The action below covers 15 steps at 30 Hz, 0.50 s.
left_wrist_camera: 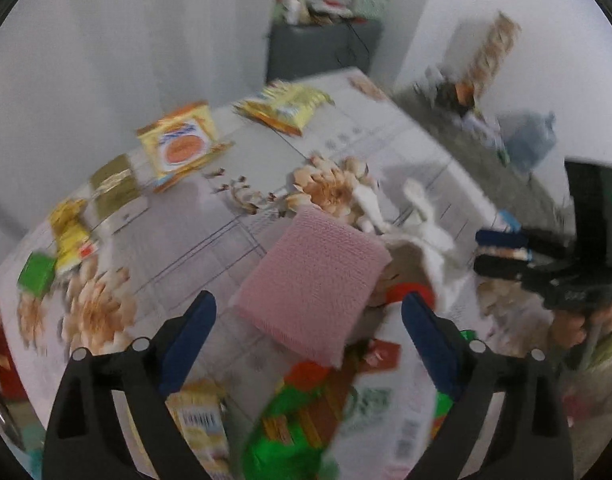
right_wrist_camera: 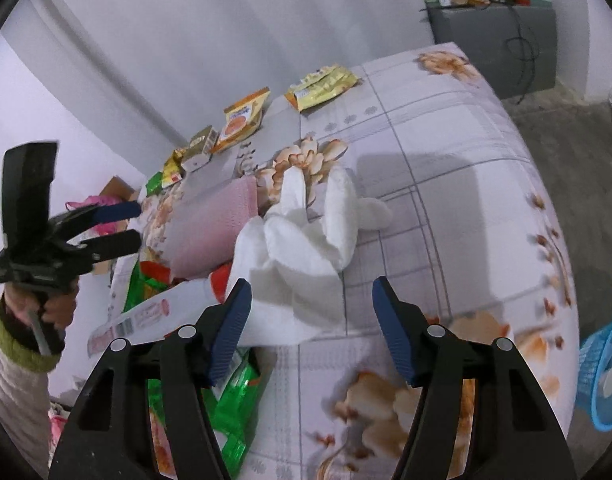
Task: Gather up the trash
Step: 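Grasp the pink knitted pad with the left gripper while the right grasps white tissue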
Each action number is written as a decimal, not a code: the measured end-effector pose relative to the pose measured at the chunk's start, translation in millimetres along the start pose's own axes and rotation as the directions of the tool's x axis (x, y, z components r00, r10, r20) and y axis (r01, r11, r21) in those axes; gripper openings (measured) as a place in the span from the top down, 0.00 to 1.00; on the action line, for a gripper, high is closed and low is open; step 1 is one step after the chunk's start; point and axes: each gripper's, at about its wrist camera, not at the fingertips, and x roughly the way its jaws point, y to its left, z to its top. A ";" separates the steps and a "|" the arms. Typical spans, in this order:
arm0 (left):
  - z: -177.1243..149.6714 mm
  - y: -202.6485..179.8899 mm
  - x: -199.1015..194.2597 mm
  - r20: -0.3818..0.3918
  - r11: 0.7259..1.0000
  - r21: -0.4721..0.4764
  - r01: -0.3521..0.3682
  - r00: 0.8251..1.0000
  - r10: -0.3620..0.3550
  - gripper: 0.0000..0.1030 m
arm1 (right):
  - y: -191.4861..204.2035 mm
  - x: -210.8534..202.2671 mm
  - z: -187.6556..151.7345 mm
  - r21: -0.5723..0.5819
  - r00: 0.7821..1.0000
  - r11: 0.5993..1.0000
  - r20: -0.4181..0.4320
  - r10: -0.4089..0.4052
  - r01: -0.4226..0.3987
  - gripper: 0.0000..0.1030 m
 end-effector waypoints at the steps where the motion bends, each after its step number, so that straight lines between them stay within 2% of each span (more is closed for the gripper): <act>1: 3.1 -0.3 6.7 -0.017 1.000 0.025 0.008 1.000 -0.007 0.10 | 0.1 2.1 1.1 -0.005 1.000 1.000 -0.005 0.002 -0.002 0.41; 5: 14.3 1.2 29.9 -0.062 0.998 0.066 0.005 0.998 -0.001 0.10 | -2.4 9.5 4.5 -0.016 1.000 1.000 -0.026 0.010 -0.010 0.41; 11: 23.3 -0.6 57.8 -0.157 0.996 0.059 0.060 0.986 -0.050 0.09 | -5.2 18.3 7.1 -0.012 0.999 1.000 -0.050 0.019 -0.020 0.41; 15: 26.4 -3.6 71.9 -0.185 0.996 0.081 0.040 0.982 -0.024 0.09 | -6.1 25.1 7.8 -0.013 0.998 1.000 -0.067 0.012 -0.013 0.49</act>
